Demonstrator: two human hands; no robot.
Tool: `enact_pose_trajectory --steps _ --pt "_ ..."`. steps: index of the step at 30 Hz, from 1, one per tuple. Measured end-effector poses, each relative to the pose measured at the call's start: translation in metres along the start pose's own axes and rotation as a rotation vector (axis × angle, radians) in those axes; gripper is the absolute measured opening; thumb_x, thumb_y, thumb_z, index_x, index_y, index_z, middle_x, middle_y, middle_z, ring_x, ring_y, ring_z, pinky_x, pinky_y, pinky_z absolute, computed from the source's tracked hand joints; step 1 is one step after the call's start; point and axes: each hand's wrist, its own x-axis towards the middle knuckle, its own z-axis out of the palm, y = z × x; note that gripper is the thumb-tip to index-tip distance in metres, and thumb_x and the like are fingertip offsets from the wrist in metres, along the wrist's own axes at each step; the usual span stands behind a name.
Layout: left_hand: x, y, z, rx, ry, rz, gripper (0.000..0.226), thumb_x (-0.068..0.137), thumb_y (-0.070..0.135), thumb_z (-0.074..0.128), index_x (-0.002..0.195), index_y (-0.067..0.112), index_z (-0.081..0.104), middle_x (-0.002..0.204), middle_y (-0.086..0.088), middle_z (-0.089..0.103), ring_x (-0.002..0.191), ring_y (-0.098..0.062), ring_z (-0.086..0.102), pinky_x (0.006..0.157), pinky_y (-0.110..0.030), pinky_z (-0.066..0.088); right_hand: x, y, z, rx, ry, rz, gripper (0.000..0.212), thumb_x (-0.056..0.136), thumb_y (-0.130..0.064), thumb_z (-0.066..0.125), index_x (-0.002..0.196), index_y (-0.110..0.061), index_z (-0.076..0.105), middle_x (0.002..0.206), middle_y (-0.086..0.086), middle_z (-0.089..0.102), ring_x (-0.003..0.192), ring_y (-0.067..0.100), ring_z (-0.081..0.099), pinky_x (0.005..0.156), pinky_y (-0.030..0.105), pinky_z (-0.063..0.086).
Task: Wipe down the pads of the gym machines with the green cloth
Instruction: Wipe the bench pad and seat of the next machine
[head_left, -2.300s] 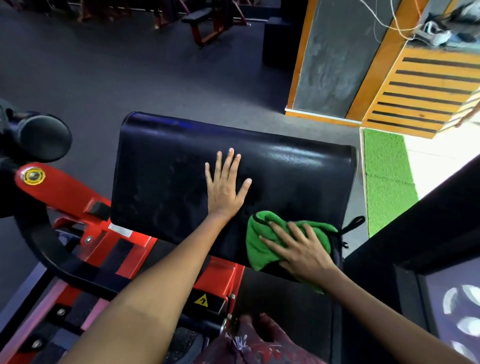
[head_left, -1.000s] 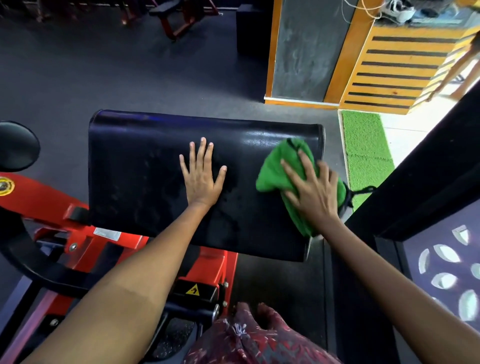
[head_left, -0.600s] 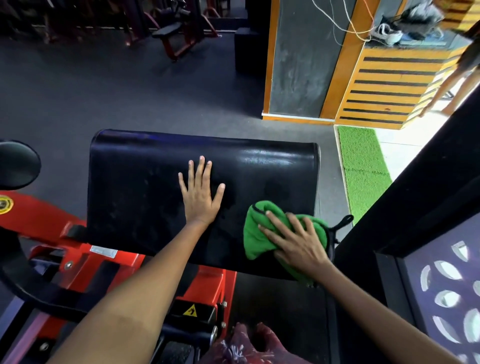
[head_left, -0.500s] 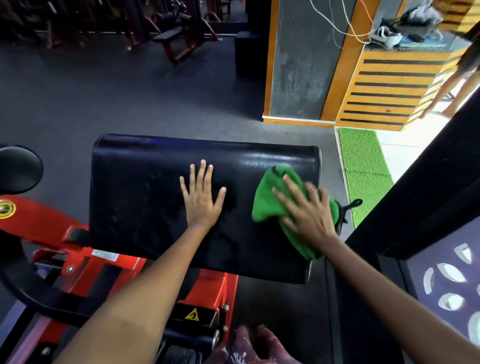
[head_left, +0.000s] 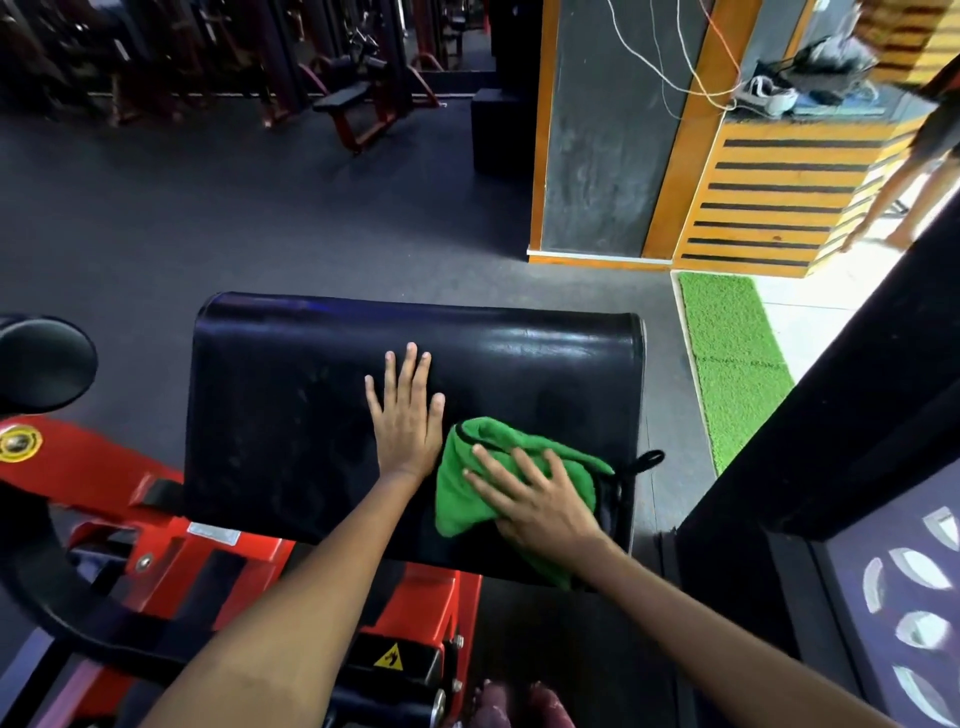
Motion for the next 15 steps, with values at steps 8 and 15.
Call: enact_pose_trajectory --steps 8,15 --pt "-0.002 0.003 0.000 0.002 0.022 0.010 0.050 0.097 0.033 0.031 0.145 0.017 0.028 0.152 -0.008 0.034 0.142 -0.026 0.018 0.113 -0.047 0.005 0.074 0.101 -0.034 0.065 -0.016 0.596 0.065 0.083 -0.048 0.061 0.142 -0.028 0.043 0.152 0.003 0.034 0.122 0.038 0.044 0.098 0.058 0.034" --pt "-0.001 0.002 -0.001 -0.013 0.002 0.008 0.050 0.096 0.031 0.031 0.143 0.016 0.030 0.151 -0.009 0.036 0.142 -0.026 0.019 0.112 -0.048 0.007 0.002 0.016 -0.004 0.000 0.018 -0.024 0.081 0.052 -0.051 0.081 0.127 -0.032 0.060 0.137 -0.001 0.055 0.105 0.030 0.045 0.084 0.047 0.042"
